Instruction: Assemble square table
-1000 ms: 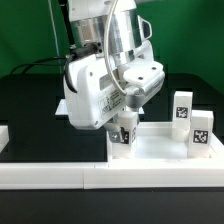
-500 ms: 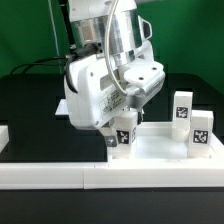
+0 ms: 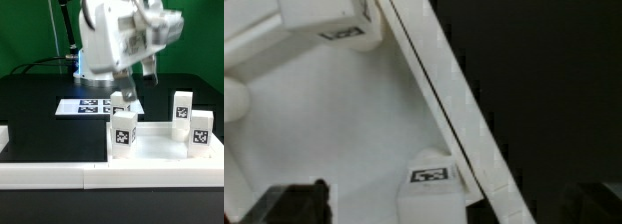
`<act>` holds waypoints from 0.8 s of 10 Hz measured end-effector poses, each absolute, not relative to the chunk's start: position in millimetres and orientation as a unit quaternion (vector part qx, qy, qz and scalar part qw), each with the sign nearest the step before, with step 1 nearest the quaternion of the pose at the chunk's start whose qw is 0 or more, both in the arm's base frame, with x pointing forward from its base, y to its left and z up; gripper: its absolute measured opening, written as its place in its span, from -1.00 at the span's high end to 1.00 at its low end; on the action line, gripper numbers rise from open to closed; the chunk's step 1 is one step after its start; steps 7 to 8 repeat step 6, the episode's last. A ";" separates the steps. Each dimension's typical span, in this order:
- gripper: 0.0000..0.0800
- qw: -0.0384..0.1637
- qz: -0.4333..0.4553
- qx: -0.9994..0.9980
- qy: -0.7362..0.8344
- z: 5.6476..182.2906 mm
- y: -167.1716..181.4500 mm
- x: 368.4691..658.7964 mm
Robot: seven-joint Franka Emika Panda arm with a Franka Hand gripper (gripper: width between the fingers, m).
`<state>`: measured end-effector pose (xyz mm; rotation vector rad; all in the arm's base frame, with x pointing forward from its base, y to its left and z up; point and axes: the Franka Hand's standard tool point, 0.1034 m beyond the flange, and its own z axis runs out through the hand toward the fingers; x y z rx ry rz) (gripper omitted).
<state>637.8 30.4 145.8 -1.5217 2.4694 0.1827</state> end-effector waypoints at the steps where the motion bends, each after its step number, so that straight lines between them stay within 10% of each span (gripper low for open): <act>1: -0.62 0.121 0.067 -0.524 0.840 156.7 36.8 638.4; 8: -0.62 0.113 0.073 -0.528 0.839 149.9 40.3 635.0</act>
Offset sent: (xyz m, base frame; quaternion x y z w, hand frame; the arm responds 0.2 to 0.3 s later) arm 0.0000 0.0000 0.0000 0.0000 0.0000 0.0000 1.0000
